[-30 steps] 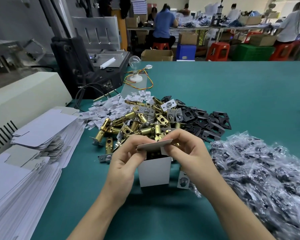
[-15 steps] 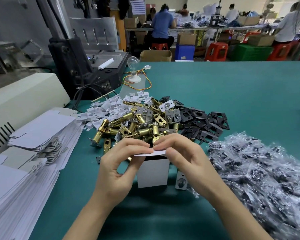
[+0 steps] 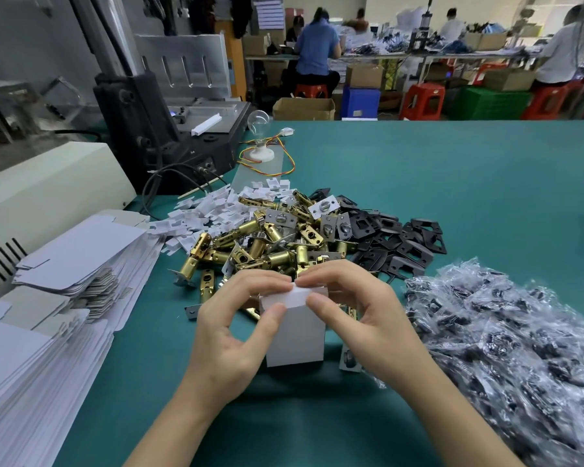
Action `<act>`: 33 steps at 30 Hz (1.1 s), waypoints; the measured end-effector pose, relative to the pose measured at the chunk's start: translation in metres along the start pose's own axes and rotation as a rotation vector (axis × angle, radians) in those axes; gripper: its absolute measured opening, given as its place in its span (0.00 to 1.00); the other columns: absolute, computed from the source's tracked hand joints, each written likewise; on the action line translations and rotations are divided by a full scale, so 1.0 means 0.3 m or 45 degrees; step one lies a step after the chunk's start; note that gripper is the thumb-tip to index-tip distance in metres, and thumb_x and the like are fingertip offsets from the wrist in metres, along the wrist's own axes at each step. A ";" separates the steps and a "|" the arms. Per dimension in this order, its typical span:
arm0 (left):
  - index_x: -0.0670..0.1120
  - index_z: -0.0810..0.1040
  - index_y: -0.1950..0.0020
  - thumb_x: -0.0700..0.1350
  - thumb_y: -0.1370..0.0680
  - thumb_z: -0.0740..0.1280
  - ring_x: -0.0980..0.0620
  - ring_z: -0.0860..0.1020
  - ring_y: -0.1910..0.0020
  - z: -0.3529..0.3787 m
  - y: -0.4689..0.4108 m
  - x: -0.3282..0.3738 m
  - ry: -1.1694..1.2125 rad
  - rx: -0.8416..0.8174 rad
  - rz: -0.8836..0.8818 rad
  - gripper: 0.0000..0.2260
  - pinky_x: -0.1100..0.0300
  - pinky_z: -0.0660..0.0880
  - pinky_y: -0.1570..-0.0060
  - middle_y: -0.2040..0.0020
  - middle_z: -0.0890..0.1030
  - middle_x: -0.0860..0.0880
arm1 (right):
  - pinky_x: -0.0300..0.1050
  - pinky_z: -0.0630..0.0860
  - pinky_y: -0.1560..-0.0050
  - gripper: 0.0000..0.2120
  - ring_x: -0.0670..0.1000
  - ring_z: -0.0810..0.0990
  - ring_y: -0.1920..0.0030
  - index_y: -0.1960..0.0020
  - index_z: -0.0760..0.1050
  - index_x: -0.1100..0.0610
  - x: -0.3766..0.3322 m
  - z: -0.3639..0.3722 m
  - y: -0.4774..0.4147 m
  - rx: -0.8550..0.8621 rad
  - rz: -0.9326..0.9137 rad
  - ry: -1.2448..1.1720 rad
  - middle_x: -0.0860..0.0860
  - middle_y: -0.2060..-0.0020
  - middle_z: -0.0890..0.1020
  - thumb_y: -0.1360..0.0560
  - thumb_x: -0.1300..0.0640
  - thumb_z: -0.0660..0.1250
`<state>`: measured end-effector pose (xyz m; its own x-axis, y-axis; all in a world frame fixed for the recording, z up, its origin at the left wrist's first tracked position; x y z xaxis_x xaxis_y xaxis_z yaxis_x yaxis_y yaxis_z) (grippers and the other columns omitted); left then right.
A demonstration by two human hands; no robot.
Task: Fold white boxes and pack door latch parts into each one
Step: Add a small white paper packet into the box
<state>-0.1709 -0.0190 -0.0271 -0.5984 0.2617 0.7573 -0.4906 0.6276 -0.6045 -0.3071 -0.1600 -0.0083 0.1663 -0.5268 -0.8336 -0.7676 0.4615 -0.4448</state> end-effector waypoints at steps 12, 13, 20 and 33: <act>0.51 0.85 0.44 0.45 0.19 0.65 0.44 0.82 0.38 -0.001 0.000 -0.027 0.167 -0.016 -0.088 0.10 0.57 0.77 0.40 0.43 0.86 0.51 | 0.37 0.80 0.47 0.11 0.46 0.82 0.39 0.44 0.85 0.49 0.005 0.002 0.005 0.040 -0.021 -0.007 0.41 0.45 0.85 0.21 0.60 0.68; 0.52 0.85 0.43 0.45 0.18 0.64 0.44 0.82 0.38 -0.003 0.001 -0.028 0.174 -0.024 -0.087 0.11 0.57 0.77 0.39 0.43 0.86 0.51 | 0.37 0.79 0.46 0.11 0.45 0.82 0.39 0.43 0.85 0.49 0.007 -0.002 0.006 0.041 -0.019 0.003 0.41 0.44 0.85 0.21 0.60 0.68; 0.54 0.86 0.42 0.47 0.18 0.64 0.44 0.81 0.36 -0.021 -0.001 -0.033 0.160 -0.067 -0.088 0.11 0.52 0.77 0.36 0.40 0.85 0.51 | 0.41 0.80 0.45 0.12 0.44 0.82 0.37 0.41 0.85 0.49 0.022 -0.010 0.011 0.043 -0.084 0.076 0.41 0.42 0.85 0.20 0.61 0.70; 0.47 0.87 0.44 0.43 0.20 0.70 0.49 0.85 0.44 -0.029 -0.006 -0.019 -0.190 -0.008 0.181 0.07 0.59 0.81 0.47 0.44 0.86 0.49 | 0.48 0.78 0.37 0.11 0.43 0.80 0.36 0.40 0.85 0.49 0.034 -0.024 0.018 0.048 -0.224 0.313 0.43 0.38 0.83 0.21 0.55 0.71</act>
<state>-0.1612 -0.0152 -0.0282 -0.7487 0.2366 0.6192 -0.3907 0.5971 -0.7006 -0.3140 -0.1681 -0.0168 0.1362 -0.7561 -0.6401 -0.7159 0.3715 -0.5912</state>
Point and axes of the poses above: each hand's wrist, its own y-axis away from the middle knuckle, its own z-axis out of the palm, x = y × z, the point moved 1 cm from there along -y, towards the middle knuckle
